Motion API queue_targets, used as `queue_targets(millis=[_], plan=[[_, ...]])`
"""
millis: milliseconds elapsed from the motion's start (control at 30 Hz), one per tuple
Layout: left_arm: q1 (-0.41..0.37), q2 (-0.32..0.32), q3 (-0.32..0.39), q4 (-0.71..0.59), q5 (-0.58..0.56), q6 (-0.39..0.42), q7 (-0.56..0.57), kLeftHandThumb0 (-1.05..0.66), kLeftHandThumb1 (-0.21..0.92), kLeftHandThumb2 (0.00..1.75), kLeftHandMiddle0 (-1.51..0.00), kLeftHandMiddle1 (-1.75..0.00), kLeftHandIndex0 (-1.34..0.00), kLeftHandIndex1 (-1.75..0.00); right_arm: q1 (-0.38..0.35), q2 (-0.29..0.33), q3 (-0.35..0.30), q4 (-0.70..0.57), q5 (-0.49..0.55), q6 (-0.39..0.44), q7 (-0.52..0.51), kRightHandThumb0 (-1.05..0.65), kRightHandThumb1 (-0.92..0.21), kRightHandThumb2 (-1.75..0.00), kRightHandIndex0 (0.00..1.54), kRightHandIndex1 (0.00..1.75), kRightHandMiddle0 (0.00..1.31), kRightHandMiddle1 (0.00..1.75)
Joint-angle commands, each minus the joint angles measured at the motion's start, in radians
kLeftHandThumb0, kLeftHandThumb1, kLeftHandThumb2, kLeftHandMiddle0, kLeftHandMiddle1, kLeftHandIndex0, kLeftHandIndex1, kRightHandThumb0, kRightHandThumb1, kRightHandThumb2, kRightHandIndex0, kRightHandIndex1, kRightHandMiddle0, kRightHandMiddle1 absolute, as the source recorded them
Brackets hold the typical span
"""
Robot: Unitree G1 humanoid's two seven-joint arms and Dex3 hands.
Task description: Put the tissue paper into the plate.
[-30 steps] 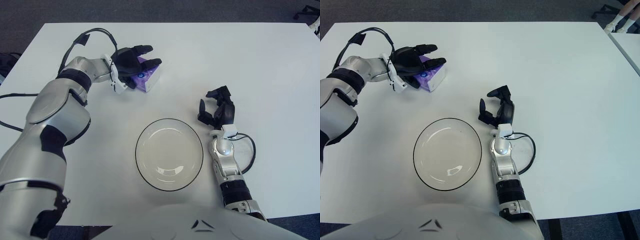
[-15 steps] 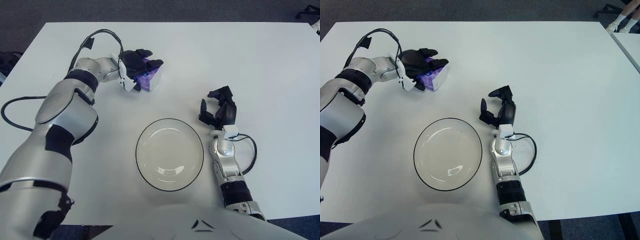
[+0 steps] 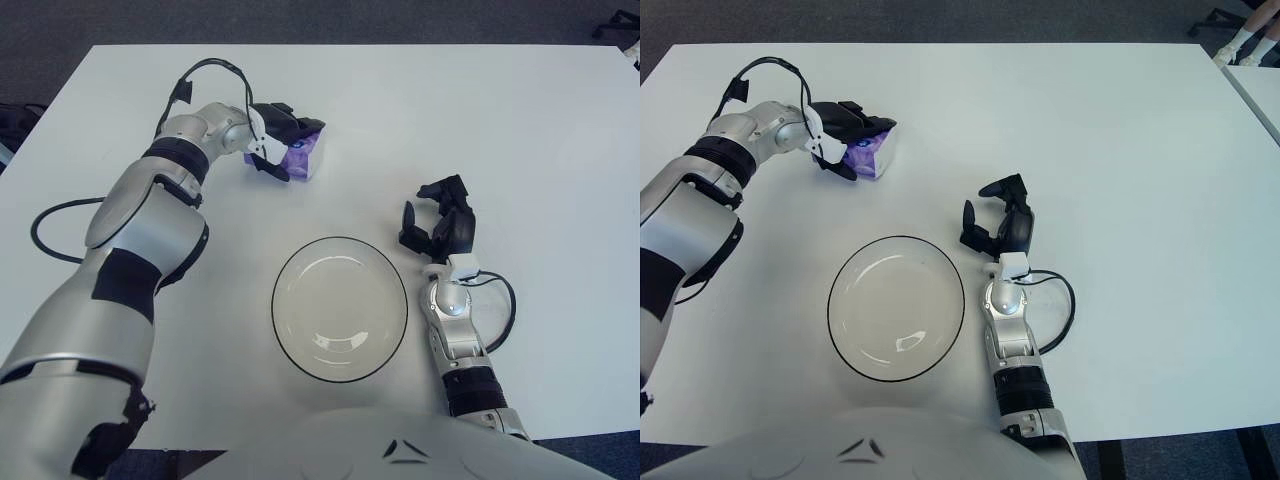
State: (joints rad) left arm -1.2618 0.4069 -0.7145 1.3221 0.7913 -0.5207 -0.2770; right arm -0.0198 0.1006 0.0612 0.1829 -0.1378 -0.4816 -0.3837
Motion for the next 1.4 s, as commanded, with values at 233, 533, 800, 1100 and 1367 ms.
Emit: queue_targets(millis=[233, 533, 800, 1100, 1367], plan=[[0.109, -0.028, -0.015, 0.012, 0.003, 0.015, -0.116, -0.98, 0.54, 0.78, 0.0, -0.62, 0.0, -0.07, 0.128, -0.018, -0.018, 0.087, -0.039, 0.015, -0.011, -0.01, -0.36, -1.16, 0.69, 1.39, 0.45, 1.75], [0.156, -0.03, -0.03, 0.0, 0.017, 0.038, 0.001, -0.79, 0.36, 0.96, -0.04, -1.27, 0.0, -0.74, 0.13, -0.017, -0.019, 0.083, -0.047, 0.021, -0.021, -0.01, -0.36, -1.17, 0.69, 1.41, 0.44, 1.75], [0.201, -0.036, -0.042, 0.002, 0.038, 0.075, 0.216, 0.06, 0.13, 1.48, -0.7, -1.68, -0.34, -1.67, 0.129, -0.023, -0.019, 0.085, -0.043, 0.014, -0.014, -0.01, -0.36, -1.17, 0.69, 1.41, 0.44, 1.75], [0.262, -0.03, -0.104, 0.002, 0.091, 0.093, 0.436, 0.0, -0.04, 1.71, -0.9, -1.7, -0.63, -1.74, 0.128, -0.026, -0.022, 0.083, -0.048, 0.018, -0.018, -0.01, -0.36, -1.16, 0.7, 1.4, 0.44, 1.75], [0.3, -0.035, -0.12, 0.017, 0.089, 0.113, 0.531, 0.0, -0.05, 1.69, -0.94, -1.61, -0.65, -1.75, 0.129, -0.027, -0.024, 0.078, -0.045, 0.03, -0.014, -0.01, -0.36, -1.17, 0.7, 1.41, 0.44, 1.75]])
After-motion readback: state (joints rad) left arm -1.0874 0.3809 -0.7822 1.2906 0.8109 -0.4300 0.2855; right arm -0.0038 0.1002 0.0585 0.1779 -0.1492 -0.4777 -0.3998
